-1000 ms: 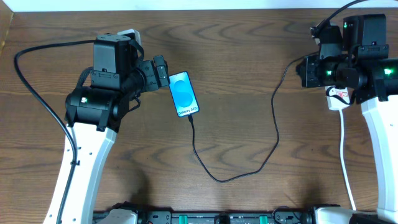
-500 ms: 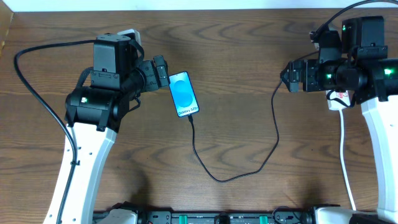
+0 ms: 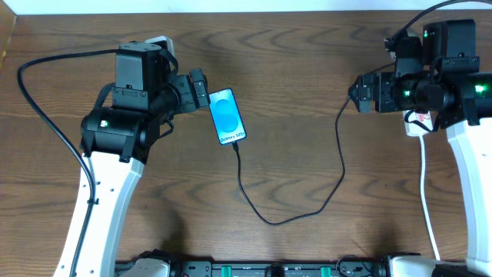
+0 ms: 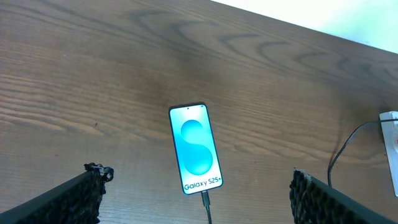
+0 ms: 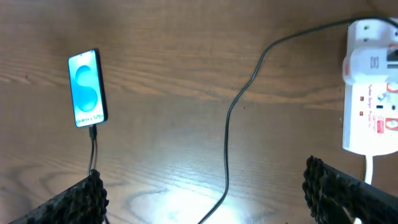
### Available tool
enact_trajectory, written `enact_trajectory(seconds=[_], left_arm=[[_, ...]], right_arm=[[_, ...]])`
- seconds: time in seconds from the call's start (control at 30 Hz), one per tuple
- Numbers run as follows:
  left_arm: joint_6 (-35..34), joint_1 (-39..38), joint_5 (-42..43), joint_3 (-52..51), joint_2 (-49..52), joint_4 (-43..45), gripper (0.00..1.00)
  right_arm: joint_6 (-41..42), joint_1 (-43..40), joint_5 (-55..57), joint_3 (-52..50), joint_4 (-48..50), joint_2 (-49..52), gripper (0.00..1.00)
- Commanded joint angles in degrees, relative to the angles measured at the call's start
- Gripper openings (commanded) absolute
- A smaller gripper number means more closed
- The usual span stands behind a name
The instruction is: Plug charger to phone and switch on socket
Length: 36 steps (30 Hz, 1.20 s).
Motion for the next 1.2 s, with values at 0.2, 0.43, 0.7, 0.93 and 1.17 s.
enact_trajectory(seconds=[0.2, 0.43, 0.7, 0.93, 1.17], left_arm=[[0.7, 0.0, -0.7, 0.1, -0.3, -0.1, 0.95], [0.7, 0.0, -0.7, 0.1, -0.3, -0.1, 0.95], [0.7, 0.0, -0.7, 0.1, -0.3, -0.1, 0.95], [0.7, 0.0, -0.7, 0.1, -0.3, -0.1, 0.95], [0.7, 0.0, -0.7, 0.1, -0.3, -0.1, 0.95]], right_arm=[[-0.3, 0.3, 5.0, -0.4, 6.6, -1.6, 0.99], [-1.8, 0.3, 5.7, -7.1, 17.1, -6.2, 0.99], [-3.3, 0.3, 5.7, -28.1, 35.1, -19.5, 0.99], [-3.3, 0.3, 5.7, -49.0, 48.5, -36.5, 0.99], [-3.3, 0.3, 5.6, -67.3, 57.5, -54.3, 0.99]])
